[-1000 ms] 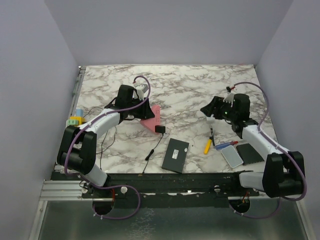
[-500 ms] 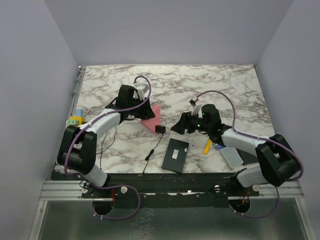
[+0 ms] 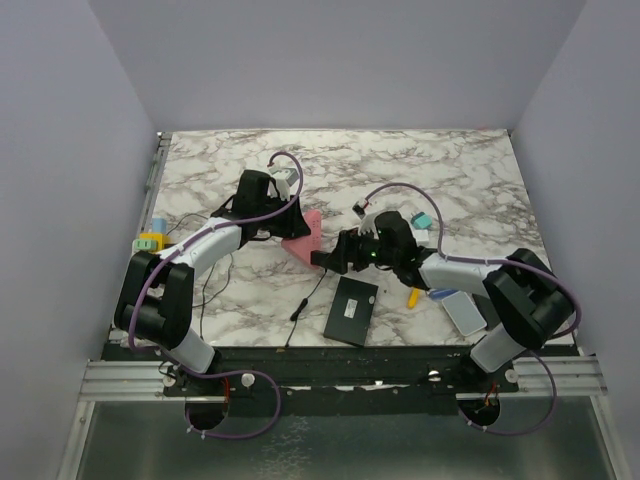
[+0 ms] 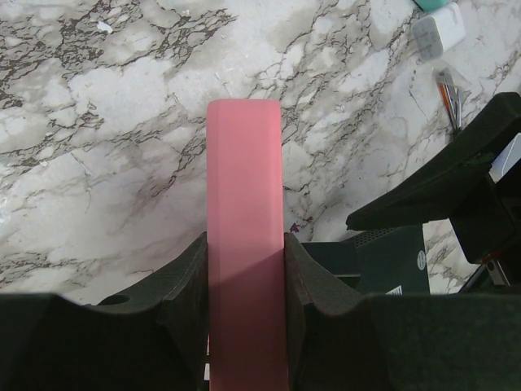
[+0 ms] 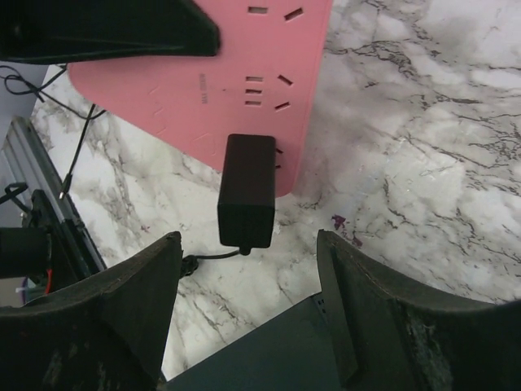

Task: Pull the plug off the socket
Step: Remove the plug from the socket.

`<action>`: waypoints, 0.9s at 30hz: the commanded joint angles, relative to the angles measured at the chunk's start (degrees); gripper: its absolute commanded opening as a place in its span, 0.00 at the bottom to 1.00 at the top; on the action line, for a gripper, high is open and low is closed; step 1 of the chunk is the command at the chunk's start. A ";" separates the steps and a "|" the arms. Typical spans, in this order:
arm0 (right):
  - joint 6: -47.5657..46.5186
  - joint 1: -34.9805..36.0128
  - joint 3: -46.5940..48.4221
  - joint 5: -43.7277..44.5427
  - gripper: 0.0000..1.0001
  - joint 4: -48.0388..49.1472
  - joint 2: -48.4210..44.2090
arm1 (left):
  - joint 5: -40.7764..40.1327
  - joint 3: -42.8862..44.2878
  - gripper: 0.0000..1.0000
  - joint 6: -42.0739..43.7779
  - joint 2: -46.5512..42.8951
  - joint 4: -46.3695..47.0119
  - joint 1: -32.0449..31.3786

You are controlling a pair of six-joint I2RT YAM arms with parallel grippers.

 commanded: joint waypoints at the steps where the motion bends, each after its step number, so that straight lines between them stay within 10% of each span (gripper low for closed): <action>1: 0.12 0.12 2.37 2.50 0.72 0.61 2.20 | -2.02 -0.79 0.00 1.33 0.51 -0.34 -0.36; 27: 2.34 4.30 7.73 5.32 0.63 -1.11 8.36 | -2.26 -0.79 0.00 1.42 0.35 -0.30 -0.43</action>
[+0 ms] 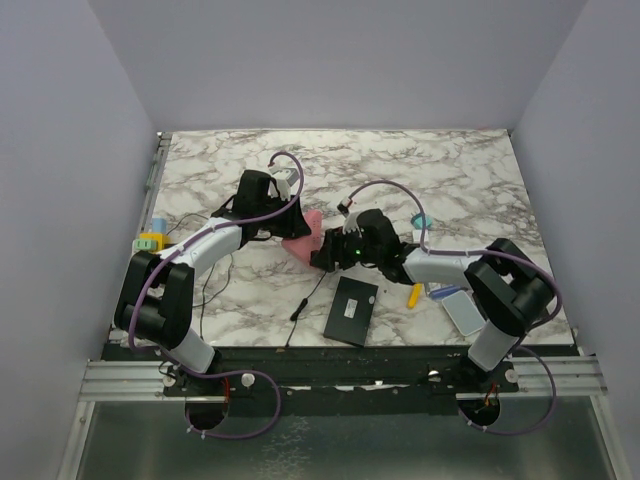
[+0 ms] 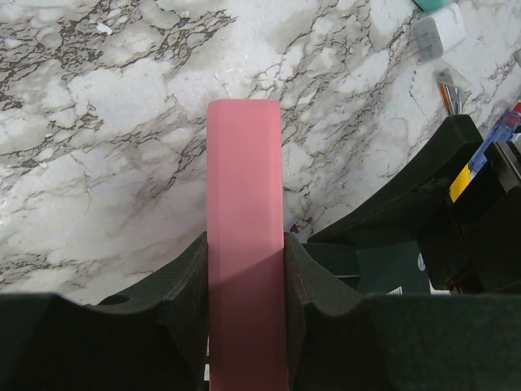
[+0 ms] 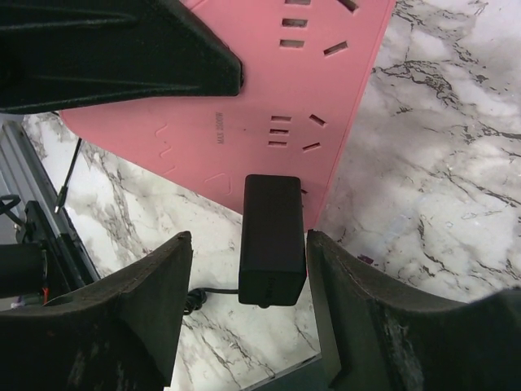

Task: Pull the plug off the socket
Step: Remove the plug from the socket.

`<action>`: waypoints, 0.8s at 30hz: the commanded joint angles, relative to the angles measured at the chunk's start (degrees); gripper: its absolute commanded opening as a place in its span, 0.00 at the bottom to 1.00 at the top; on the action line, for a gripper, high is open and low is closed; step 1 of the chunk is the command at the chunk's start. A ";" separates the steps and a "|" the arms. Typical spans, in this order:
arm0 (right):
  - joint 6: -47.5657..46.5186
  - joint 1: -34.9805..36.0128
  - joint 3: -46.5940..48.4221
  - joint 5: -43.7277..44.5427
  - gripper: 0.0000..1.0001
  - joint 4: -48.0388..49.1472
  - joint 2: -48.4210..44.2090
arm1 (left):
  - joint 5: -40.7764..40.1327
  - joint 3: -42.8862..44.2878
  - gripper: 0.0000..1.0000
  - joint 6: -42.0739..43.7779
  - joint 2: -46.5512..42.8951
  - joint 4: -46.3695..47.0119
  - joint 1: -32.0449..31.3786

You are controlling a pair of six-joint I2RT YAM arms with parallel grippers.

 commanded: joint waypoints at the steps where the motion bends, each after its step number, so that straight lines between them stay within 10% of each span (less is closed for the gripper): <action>1: 2.07 1.10 1.67 2.81 0.62 -0.37 1.85 | -2.16 -0.79 0.00 1.41 0.35 -0.52 -0.21; 24: 7.57 2.07 2.14 8.55 0.38 -0.57 3.64 | -2.26 -0.80 0.00 1.49 0.22 -0.48 -0.27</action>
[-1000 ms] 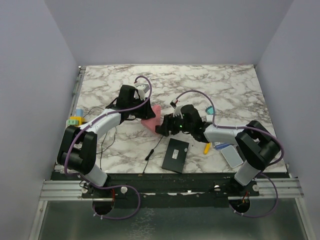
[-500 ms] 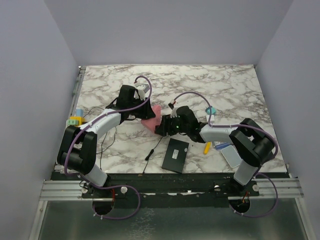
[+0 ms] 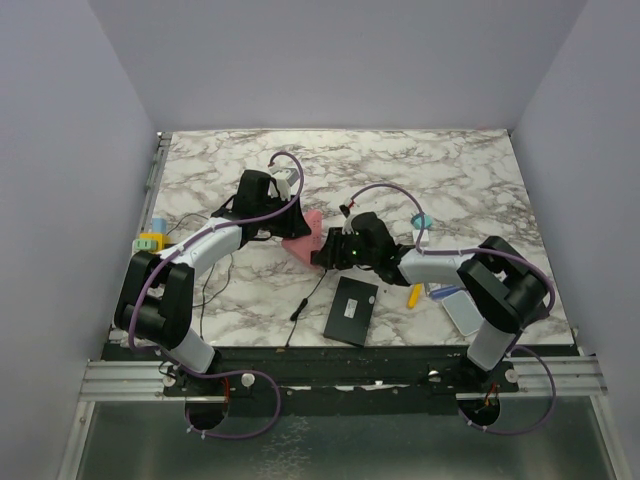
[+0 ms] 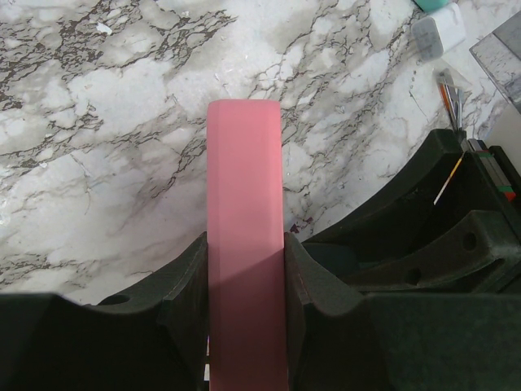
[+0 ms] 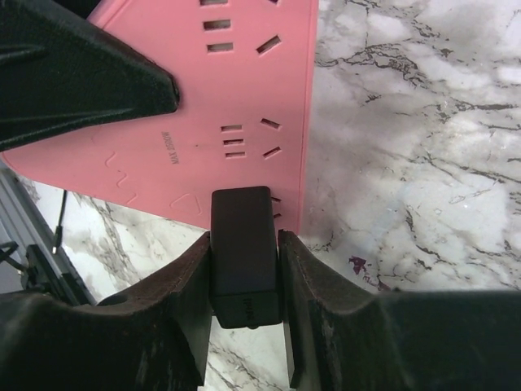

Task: Pull the plug off the socket
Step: Remove the plug from the socket.

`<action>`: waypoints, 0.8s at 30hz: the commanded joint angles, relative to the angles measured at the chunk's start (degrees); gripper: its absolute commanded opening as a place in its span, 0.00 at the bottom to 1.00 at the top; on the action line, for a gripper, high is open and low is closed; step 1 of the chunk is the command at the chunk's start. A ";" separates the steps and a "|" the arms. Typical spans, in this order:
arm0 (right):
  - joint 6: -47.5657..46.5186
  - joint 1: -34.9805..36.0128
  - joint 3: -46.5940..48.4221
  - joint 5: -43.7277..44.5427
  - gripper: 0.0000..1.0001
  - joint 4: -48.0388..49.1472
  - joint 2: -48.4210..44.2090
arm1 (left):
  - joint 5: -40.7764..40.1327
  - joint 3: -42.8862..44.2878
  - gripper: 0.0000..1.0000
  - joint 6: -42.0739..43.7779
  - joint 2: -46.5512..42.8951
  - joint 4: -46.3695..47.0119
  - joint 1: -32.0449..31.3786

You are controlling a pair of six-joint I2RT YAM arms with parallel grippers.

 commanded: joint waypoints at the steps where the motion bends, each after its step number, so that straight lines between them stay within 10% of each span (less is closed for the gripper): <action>1: 0.42 0.52 1.37 1.68 0.36 -0.63 1.12 | -2.17 -0.80 0.00 1.52 0.26 -0.50 -0.19; 24: 0.86 0.99 3.92 4.68 0.00 -6.48 0.09 | -2.18 -0.88 0.00 1.49 0.51 -0.49 -0.19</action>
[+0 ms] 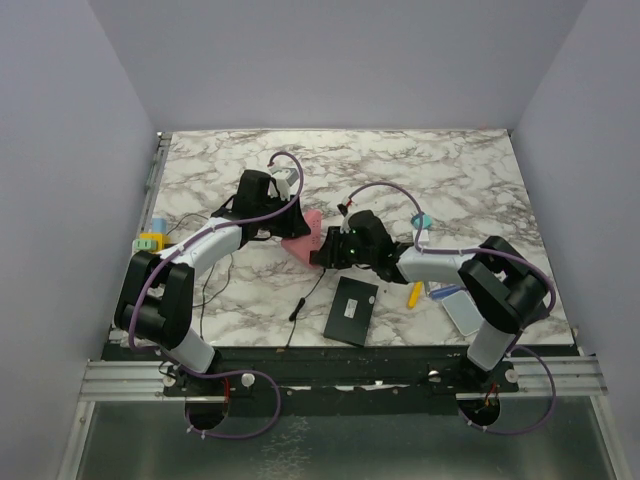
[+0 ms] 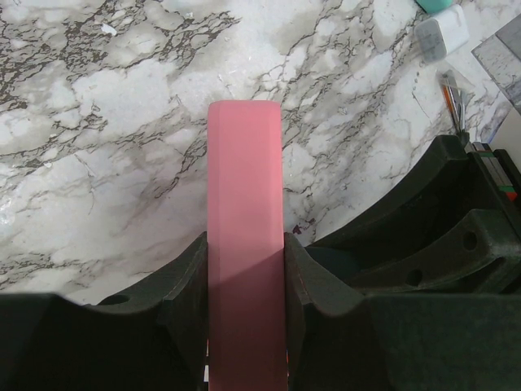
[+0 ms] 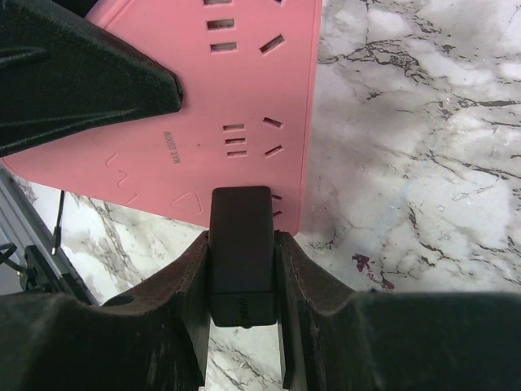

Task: Pull the plug off the socket
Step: Remove the plug from the socket.

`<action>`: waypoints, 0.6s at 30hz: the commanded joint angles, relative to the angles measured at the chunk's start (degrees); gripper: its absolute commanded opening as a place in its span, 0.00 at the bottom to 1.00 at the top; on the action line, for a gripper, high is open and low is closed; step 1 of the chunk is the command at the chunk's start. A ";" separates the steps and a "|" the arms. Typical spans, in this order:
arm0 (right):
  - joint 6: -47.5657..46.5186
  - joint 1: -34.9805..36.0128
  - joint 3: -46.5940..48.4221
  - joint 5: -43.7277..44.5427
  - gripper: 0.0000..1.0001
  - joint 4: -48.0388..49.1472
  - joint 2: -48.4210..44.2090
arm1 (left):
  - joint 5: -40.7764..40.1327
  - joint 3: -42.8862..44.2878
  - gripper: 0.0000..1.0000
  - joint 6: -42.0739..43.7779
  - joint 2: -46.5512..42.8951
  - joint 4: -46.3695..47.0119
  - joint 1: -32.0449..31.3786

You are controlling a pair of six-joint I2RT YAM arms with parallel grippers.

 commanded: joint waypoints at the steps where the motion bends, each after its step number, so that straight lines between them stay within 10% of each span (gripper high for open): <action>1: -0.30 0.70 2.64 3.94 0.00 -4.35 -0.12 | -1.95 -0.88 0.00 1.48 0.53 -0.50 -0.21; 18: -5.99 0.47 -2.99 -8.52 0.00 6.50 -1.55 | -2.04 -0.87 0.00 2.56 0.50 -0.58 -0.37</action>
